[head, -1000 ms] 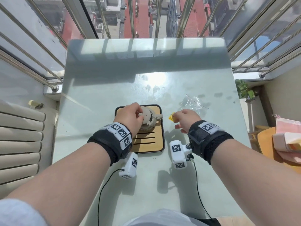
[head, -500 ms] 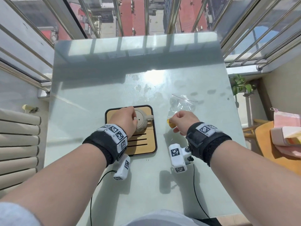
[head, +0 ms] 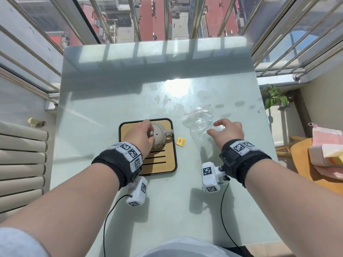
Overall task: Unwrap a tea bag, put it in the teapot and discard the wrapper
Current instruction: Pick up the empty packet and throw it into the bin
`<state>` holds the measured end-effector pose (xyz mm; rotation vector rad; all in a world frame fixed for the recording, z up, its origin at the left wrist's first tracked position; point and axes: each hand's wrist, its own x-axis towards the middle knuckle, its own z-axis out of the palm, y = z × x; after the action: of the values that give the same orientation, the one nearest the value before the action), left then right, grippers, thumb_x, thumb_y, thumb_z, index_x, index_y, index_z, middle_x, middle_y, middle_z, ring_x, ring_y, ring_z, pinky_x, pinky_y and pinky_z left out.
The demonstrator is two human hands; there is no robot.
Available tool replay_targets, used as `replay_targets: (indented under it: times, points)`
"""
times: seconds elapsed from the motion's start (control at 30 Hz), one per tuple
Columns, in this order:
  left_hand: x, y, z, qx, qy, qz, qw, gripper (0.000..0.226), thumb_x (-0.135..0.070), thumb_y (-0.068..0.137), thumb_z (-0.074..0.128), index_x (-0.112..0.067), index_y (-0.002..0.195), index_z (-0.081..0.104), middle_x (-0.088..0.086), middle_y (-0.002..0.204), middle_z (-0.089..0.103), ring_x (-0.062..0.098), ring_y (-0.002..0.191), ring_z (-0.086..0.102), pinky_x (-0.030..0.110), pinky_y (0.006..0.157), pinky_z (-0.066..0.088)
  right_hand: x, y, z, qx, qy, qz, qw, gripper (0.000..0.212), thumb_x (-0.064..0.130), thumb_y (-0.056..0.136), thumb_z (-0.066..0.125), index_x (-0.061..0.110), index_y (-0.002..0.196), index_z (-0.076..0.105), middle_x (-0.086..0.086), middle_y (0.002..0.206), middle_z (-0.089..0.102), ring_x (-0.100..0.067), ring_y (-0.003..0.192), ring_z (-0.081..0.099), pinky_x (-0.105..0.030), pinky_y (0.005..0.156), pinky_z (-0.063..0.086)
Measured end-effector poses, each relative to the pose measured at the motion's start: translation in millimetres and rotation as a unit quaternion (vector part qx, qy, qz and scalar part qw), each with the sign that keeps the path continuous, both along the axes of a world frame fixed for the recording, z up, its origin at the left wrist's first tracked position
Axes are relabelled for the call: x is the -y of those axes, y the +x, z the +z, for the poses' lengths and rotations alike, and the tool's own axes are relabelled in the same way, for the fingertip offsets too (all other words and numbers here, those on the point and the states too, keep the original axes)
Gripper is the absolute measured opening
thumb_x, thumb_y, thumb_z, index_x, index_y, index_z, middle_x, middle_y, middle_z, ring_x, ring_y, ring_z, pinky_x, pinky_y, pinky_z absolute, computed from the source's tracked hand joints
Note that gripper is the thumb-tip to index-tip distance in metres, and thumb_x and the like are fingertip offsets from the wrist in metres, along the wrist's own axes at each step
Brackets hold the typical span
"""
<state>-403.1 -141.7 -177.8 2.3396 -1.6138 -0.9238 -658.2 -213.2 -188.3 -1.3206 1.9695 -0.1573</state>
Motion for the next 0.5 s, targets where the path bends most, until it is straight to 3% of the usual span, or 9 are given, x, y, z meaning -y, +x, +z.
replay_targets:
  times: [0.07,0.13,0.2,0.3,0.4,0.5]
  points:
    - [-5,-5,-22,0.002,0.022,0.008,1.000,0.011,-0.016,0.092,0.062,-0.019,0.097,0.053,-0.004,0.091,0.061,0.021,0.082,0.060,0.032,0.070,0.045,-4,-5,-27,-0.012,0.055,0.030,0.998,0.027,0.041,0.077,0.072,0.036,0.103,0.066,-0.003,0.146,0.040,-0.029,0.127,0.047,-0.030,0.092,0.039]
    - [-14,-11,-46,0.004,0.049,0.012,0.999,0.011,-0.015,0.092,0.062,-0.019,0.098,0.053,-0.004,0.091,0.061,0.021,0.082,0.060,0.032,0.069,0.044,-13,-10,-57,0.000,0.132,0.056,0.990,0.037,0.044,0.076,0.073,0.034,0.110,0.068,-0.005,0.145,0.046,-0.029,0.117,0.056,-0.033,0.095,0.046]
    - [-23,-17,-72,0.000,0.078,0.012,0.997,0.012,-0.015,0.092,0.062,-0.020,0.098,0.053,-0.004,0.091,0.061,0.021,0.083,0.061,0.031,0.069,0.044,-23,-14,-86,0.028,0.186,0.060,0.980,0.049,0.043,0.077,0.074,0.026,0.123,0.068,-0.007,0.136,0.060,-0.025,0.101,0.064,-0.030,0.087,0.047]
    - [-35,-14,-102,-0.013,0.115,0.028,0.993,0.020,-0.018,0.092,0.063,-0.023,0.109,0.053,-0.005,0.095,0.064,0.017,0.081,0.061,0.029,0.069,0.045,-33,-9,-122,0.050,0.220,0.056,0.973,0.056,0.039,0.085,0.070,0.016,0.135,0.061,-0.006,0.135,0.065,-0.026,0.113,0.064,-0.030,0.091,0.045]
    - [-47,-3,-127,-0.018,0.140,0.058,0.988,0.031,-0.025,0.093,0.064,-0.024,0.121,0.050,-0.006,0.098,0.065,0.010,0.079,0.059,0.026,0.069,0.044,-45,5,-154,0.081,0.206,0.039,0.974,0.043,0.038,0.087,0.068,0.017,0.124,0.068,-0.004,0.125,0.070,-0.024,0.110,0.065,-0.034,0.095,0.048]
    - [-58,5,-146,-0.002,0.152,0.057,0.987,0.034,-0.033,0.092,0.063,-0.023,0.122,0.051,-0.004,0.098,0.060,0.008,0.080,0.056,0.028,0.070,0.044,-57,20,-177,0.118,0.179,0.006,0.977,0.021,0.032,0.086,0.070,0.020,0.103,0.076,0.002,0.104,0.075,-0.020,0.097,0.069,-0.033,0.086,0.051]
